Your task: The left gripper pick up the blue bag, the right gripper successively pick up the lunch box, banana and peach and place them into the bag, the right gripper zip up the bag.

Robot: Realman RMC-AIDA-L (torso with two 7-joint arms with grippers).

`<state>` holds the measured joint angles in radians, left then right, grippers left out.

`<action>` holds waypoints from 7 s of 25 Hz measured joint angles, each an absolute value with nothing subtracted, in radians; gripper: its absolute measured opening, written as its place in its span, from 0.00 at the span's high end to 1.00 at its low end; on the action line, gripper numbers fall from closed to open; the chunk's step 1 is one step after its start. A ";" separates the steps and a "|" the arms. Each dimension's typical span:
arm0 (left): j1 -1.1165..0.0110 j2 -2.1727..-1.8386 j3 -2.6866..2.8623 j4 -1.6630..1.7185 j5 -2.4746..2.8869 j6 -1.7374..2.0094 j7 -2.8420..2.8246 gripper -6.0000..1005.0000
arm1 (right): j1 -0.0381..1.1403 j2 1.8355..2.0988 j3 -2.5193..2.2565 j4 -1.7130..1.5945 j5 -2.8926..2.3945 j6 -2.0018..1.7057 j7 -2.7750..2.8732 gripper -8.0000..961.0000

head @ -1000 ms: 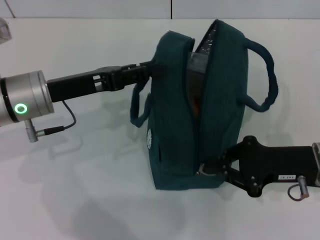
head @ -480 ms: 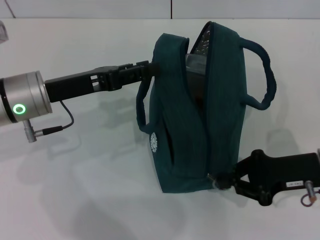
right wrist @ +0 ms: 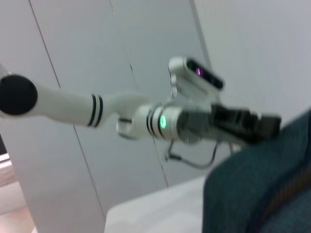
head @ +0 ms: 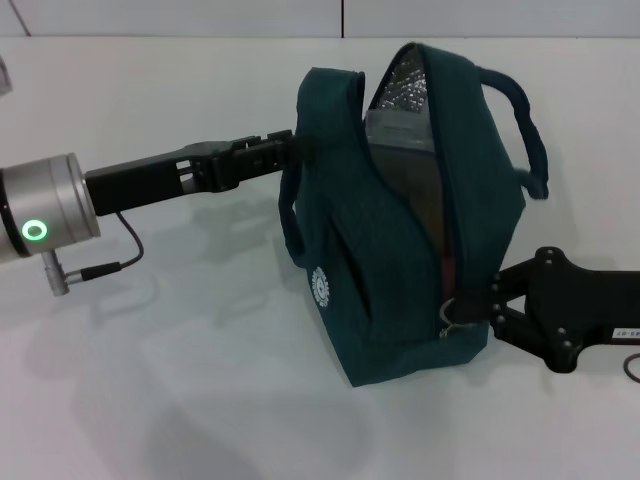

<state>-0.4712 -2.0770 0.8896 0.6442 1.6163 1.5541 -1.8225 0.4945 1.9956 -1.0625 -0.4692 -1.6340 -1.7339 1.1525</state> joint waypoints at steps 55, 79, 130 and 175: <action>-0.349 -2.103 0.885 0.140 1.491 1.689 -0.964 0.44 | 0.681 2.027 -1.101 -0.402 -1.337 -1.657 1.124 0.98; -0.367 -2.093 0.887 0.185 1.453 1.646 -1.013 0.44 | 0.798 2.028 -1.218 -0.316 -1.226 -1.556 1.064 0.98; -0.343 -2.071 0.983 0.229 1.328 1.690 -0.785 0.93 | 0.573 2.027 -1.229 -0.326 -1.046 -1.698 1.056 0.98; -0.428 -2.086 0.994 0.347 1.380 1.692 -0.980 0.93 | 0.574 2.022 -1.221 -0.324 -0.998 -1.598 1.014 0.98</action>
<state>-0.4280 -2.0861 0.9940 0.3466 1.3795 1.6921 -0.9804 0.5735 2.0220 -1.2211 -0.3238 -0.9980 -1.5976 1.0137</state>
